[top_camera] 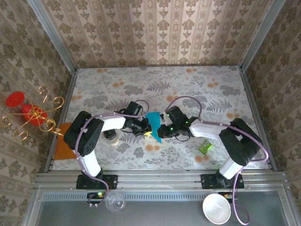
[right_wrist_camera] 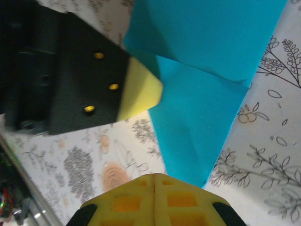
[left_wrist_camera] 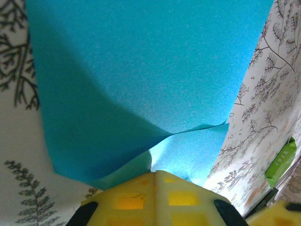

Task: Fold a paper plane with a square sheet of paper (pick it up from the middle)
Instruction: Third fold the triangle at the center of the table.

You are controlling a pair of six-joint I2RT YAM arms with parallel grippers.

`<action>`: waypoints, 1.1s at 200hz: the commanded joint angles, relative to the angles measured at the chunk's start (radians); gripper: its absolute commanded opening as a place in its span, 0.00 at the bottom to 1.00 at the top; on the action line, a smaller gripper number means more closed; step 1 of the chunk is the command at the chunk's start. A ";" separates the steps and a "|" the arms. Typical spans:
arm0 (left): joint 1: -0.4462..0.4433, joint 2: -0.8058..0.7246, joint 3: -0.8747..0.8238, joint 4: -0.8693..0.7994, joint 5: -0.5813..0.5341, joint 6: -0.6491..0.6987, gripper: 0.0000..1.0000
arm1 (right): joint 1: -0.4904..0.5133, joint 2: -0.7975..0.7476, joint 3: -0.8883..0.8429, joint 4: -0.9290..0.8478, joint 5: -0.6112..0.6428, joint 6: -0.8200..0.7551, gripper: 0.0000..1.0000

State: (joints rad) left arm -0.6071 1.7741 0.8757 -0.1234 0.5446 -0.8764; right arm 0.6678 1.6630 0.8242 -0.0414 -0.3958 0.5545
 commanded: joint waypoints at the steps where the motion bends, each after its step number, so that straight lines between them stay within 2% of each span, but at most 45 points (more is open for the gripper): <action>1: -0.002 0.030 0.016 -0.050 -0.022 0.034 0.08 | 0.009 0.055 0.031 -0.005 0.005 0.006 0.07; 59: -0.014 0.006 0.021 -0.039 -0.014 0.057 0.08 | 0.010 0.120 0.011 -0.047 0.051 -0.011 0.06; 95: -0.059 -0.063 0.026 -0.005 -0.028 0.083 0.09 | 0.010 0.132 0.003 -0.102 0.099 -0.013 0.05; 122: -0.072 -0.044 -0.024 0.085 -0.013 0.042 0.09 | 0.009 0.144 0.006 -0.121 0.107 -0.004 0.04; 159: -0.072 -0.007 -0.047 0.112 -0.021 0.034 0.08 | 0.010 0.152 0.006 -0.149 0.123 0.004 0.04; 187: -0.052 0.016 -0.052 0.103 -0.041 0.053 0.08 | 0.010 0.156 0.001 -0.181 0.145 0.005 0.04; 220: 0.014 0.023 -0.051 0.062 -0.055 0.126 0.08 | 0.007 0.167 -0.011 -0.220 0.174 0.009 0.04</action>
State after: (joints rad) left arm -0.6502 1.7718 0.8371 -0.0204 0.5407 -0.8185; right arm 0.6743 1.7561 0.8520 -0.0799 -0.3656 0.5568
